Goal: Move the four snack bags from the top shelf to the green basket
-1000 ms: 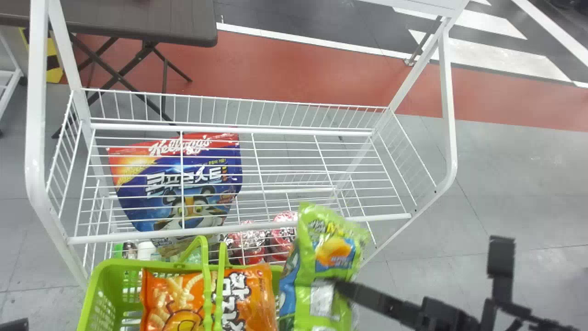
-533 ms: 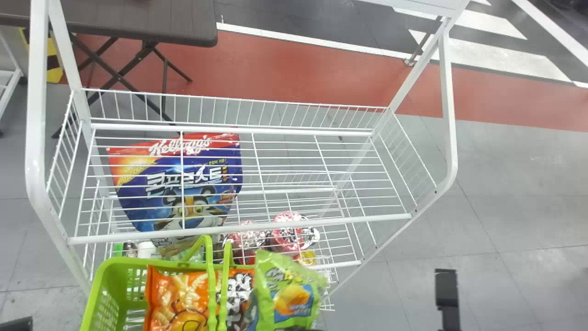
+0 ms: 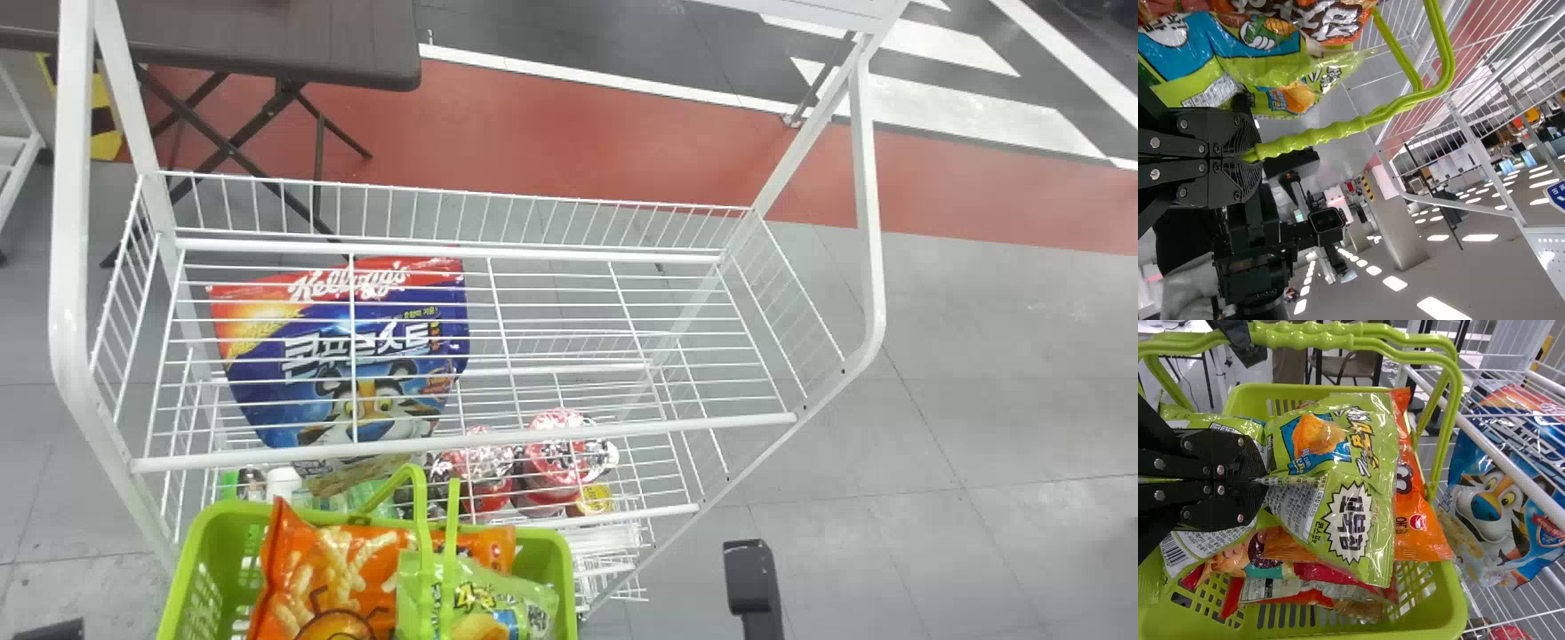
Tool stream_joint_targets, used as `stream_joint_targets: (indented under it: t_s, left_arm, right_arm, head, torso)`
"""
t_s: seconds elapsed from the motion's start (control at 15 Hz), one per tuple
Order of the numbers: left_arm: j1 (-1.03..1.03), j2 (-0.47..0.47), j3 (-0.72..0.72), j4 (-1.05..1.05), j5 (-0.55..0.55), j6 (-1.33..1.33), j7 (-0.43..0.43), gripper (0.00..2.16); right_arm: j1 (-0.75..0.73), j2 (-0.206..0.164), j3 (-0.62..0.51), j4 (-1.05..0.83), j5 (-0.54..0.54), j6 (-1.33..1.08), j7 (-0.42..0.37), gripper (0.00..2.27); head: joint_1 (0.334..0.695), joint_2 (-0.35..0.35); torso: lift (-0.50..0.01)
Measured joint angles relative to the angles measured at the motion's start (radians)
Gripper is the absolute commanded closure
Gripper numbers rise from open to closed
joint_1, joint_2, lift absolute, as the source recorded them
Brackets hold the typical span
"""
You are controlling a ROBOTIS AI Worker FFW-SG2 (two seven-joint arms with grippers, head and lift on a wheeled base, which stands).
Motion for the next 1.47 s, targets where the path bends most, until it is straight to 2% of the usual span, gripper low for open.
stream_joint_targets:
  t_s: [0.07,0.13,0.2,0.27,0.33,0.47,0.8,1.13,1.27,1.47]
  left_arm:
    - [0.001,-0.001,-0.002,-0.003,-0.003,0.000,0.000,1.13]
    - [0.002,-0.001,-0.005,-0.006,-0.006,0.000,0.000,1.13]
    - [0.003,-0.002,-0.006,-0.008,-0.007,0.000,0.000,1.13]
    - [0.003,-0.002,-0.005,-0.009,-0.007,0.001,0.000,1.13]
    - [0.004,-0.001,-0.002,-0.009,-0.007,0.002,0.000,1.13]
    - [0.003,-0.001,0.002,-0.007,-0.005,0.007,0.000,1.13]
    - [-0.006,-0.002,-0.004,-0.005,-0.006,0.013,0.005,1.13]
    - [-0.007,-0.002,-0.005,-0.004,-0.006,0.017,0.005,1.13]
    - [-0.006,-0.003,-0.003,-0.005,-0.006,0.018,0.005,1.13]
    - [-0.006,-0.007,-0.003,-0.003,-0.006,0.018,0.006,1.13]
  right_arm:
    - [0.000,0.000,0.031,0.001,0.029,-0.017,-0.020,2.19]
    - [0.000,0.000,0.059,0.011,0.058,-0.054,-0.027,2.00]
    - [-0.001,0.000,0.077,0.020,0.072,-0.077,-0.027,1.62]
    - [-0.001,0.000,0.085,0.024,0.074,-0.083,-0.020,0.75]
    - [0.006,0.000,0.087,0.023,0.071,-0.084,-0.009,0.05]
    - [0.025,0.000,0.069,-0.009,0.063,-0.081,0.007,0.00]
    - [0.048,0.000,-0.023,-0.105,0.065,-0.047,0.009,0.06]
    - [0.050,0.000,-0.035,-0.157,0.145,-0.113,-0.011,0.06]
    - [0.067,0.000,-0.026,-0.171,0.197,-0.282,-0.013,0.06]
    - [0.124,0.000,0.034,-0.159,0.304,-0.767,-0.026,0.06]
  head:
    - [0.695,-0.350]
    - [0.695,-0.350]
    - [0.695,-0.350]
    - [0.695,-0.350]
    - [0.695,-0.350]
    - [0.695,-0.350]
    - [0.695,-0.350]
    - [0.695,-0.350]
    - [0.695,-0.350]
    - [0.695,-0.350]
  torso:
    - [0.000]
    - [0.000]
    - [0.000]
    - [0.000]
    - [0.000]
    - [0.000]
    - [0.000]
    - [0.000]
    - [0.000]
    - [0.000]
